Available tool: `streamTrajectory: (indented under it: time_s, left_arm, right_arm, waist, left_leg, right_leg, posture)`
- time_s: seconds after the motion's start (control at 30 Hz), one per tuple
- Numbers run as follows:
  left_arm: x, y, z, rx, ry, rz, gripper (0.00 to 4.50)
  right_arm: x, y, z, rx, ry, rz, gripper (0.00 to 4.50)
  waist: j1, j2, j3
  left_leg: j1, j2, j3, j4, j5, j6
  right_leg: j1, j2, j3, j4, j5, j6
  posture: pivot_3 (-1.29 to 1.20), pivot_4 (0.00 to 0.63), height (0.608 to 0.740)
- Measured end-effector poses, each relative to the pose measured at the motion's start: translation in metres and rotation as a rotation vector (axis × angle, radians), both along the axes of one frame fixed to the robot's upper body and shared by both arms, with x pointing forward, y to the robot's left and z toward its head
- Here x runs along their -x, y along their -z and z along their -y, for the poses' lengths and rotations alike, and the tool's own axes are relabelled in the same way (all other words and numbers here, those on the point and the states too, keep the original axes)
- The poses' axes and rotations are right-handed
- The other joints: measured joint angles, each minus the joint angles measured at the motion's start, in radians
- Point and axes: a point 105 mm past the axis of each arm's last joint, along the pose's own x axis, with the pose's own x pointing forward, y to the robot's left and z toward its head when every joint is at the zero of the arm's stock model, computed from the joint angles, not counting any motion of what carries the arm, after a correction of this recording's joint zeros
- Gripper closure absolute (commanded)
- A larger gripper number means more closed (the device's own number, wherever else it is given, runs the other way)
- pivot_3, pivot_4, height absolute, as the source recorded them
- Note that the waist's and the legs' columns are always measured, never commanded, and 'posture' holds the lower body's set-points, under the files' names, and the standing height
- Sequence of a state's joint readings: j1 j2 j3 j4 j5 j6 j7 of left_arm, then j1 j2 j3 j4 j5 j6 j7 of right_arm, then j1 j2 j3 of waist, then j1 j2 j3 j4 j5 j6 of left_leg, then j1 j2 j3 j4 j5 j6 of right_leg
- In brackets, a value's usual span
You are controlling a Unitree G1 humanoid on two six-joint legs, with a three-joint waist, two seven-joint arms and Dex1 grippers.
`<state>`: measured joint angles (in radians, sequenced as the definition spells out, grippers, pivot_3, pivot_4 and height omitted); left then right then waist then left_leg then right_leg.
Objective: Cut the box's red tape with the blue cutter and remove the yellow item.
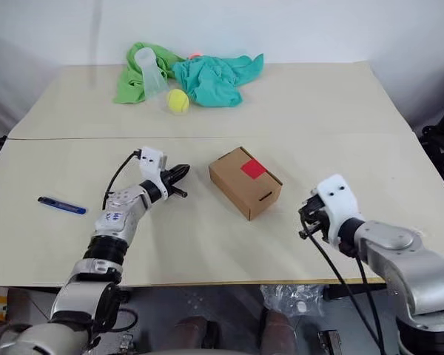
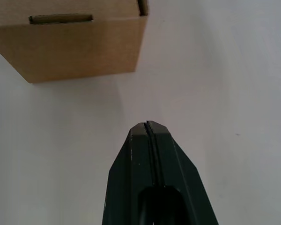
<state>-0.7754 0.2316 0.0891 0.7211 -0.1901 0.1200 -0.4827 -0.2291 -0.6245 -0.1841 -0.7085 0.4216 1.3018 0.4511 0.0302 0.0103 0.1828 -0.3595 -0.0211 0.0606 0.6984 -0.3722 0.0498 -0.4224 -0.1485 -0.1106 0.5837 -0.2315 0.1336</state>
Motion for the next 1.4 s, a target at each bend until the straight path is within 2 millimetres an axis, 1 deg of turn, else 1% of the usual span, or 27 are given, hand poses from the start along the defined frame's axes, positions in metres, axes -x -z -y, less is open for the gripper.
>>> streamTrajectory:
  time_s: [0.03,0.07,0.1,0.17,0.3,0.4,0.47,0.67,0.8,0.87,1.03,1.3,1.4]
  left_arm:
    - [-0.001,-0.002,0.006,0.008,0.022,0.005,4.46]
    - [-0.003,-0.005,0.019,0.024,0.066,0.008,4.46]
    - [-0.004,-0.008,0.028,0.029,0.1,0.014,4.46]
    - [-0.005,-0.011,0.039,0.038,0.15,0.018,4.46]
    - [-0.007,-0.018,0.052,0.045,0.219,0.033,4.46]
    - [-0.003,-0.022,0.067,0.055,0.306,0.033,4.46]
    - [0.002,-0.023,0.073,0.053,0.362,0.033,4.46]
    - [0.018,-0.025,0.072,0.01,0.515,0.013,4.46]
    - [0.033,-0.018,0.067,-0.032,0.585,-0.034,4.46]
    - [0.038,-0.015,0.067,-0.038,0.601,-0.054,4.46]
    - [0.054,-0.014,0.069,-0.112,0.674,-0.082,4.46]
    - [0.058,-0.012,0.072,-0.163,0.699,-0.094,4.46]
    - [0.058,-0.012,0.073,-0.17,0.702,-0.093,4.46]
  right_arm:
    - [-0.001,0.0,-0.004,-0.003,-0.006,0.002,4.5]
    - [-0.002,0.002,-0.01,-0.009,-0.018,0.0,4.5]
    - [-0.003,0.004,-0.014,-0.012,-0.024,-0.002,4.5]
    - [-0.006,0.008,-0.017,-0.014,-0.023,-0.009,4.5]
    - [-0.013,0.012,-0.016,-0.008,-0.003,-0.012,4.5]
    - [-0.018,0.01,-0.022,-0.003,-0.012,0.004,4.5]
    - [-0.019,0.009,-0.024,-0.007,-0.018,0.008,4.5]
    - [-0.015,0.01,-0.022,0.009,-0.002,-0.008,4.5]
    - [-0.006,0.008,-0.016,0.027,0.012,-0.03,4.5]
    - [-0.004,0.007,-0.013,0.038,0.021,-0.035,4.5]
    - [0.009,0.007,-0.007,0.074,0.018,-0.066,4.5]
    - [0.018,0.004,-0.006,0.084,0.022,-0.083,4.5]
    - [0.023,0.007,-0.008,0.082,0.014,-0.103,4.5]
  waist:
    - [0.0,0.0,0.0]
    - [0.0,0.0,0.0]
    - [-0.001,-0.001,0.0]
    - [-0.004,-0.001,0.0]
    - [-0.005,-0.001,0.0]
    - [-0.006,-0.001,0.0]
    - [-0.005,-0.001,0.0]
    - [-0.007,-0.001,0.0]
    - [-0.005,-0.001,0.0]
    - [-0.004,-0.001,0.0]
    - [-0.005,-0.001,0.0]
    - [-0.004,-0.001,0.0]
    - [-0.004,-0.001,0.0]
  left_leg:
    - [-0.002,0.0,0.0,0.0,0.0,0.0]
    - [-0.007,-0.002,0.0,0.002,0.001,0.002]
    - [-0.011,-0.002,0.0,0.002,0.001,0.002]
    - [-0.011,-0.004,0.001,0.001,0.001,0.003]
    - [-0.012,-0.008,0.002,0.0,0.0,0.004]
    - [-0.012,-0.008,0.004,0.0,0.0,0.004]
    - [-0.012,-0.007,0.004,0.001,0.0,0.004]
    - [-0.012,-0.003,0.003,0.001,0.0,0.004]
    - [-0.012,-0.003,0.002,0.001,0.0,0.004]
    - [-0.012,-0.002,0.002,0.002,0.0,0.004]
    - [-0.011,-0.002,0.0,0.002,0.0,0.004]
    - [-0.011,-0.002,0.0,0.003,0.0,0.004]
    - [-0.011,-0.002,0.0,0.003,0.0,0.004]
  right_leg:
    - [-0.002,0.0,0.0,0.0,0.001,0.0]
    - [-0.006,0.0,0.0,0.0,0.001,0.001]
    - [-0.009,0.0,-0.001,0.0,0.001,0.001]
    - [-0.009,0.0,-0.003,-0.001,0.001,0.001]
    - [-0.009,0.0,-0.009,-0.004,0.001,0.001]
    - [-0.006,0.0,-0.012,-0.007,0.002,0.002]
    - [-0.005,0.001,-0.012,-0.008,0.002,0.003]
    - [-0.005,0.001,-0.012,-0.008,0.003,0.004]
    - [-0.005,0.001,-0.011,-0.008,0.003,0.004]
    - [-0.005,0.001,-0.011,-0.008,0.003,0.004]
    - [-0.004,0.001,-0.01,-0.007,0.003,0.004]
    - [-0.004,0.001,-0.01,-0.007,0.003,0.004]
    - [-0.004,0.001,-0.01,-0.007,0.003,0.004]
  posture:
    - [0.0,0.15,0.74]
    - [0.0,0.15,0.74]
    - [0.0,0.15,0.74]
    - [0.0,0.15,0.74]
    - [0.0,0.15,0.74]
    - [0.0,0.15,0.74]
    - [0.0,0.15,0.74]
    - [0.0,0.15,0.74]
    - [0.0,0.15,0.74]
    - [0.0,0.15,0.74]
    - [0.0,0.15,0.74]
    - [0.0,0.15,0.74]
    - [0.0,0.15,0.74]
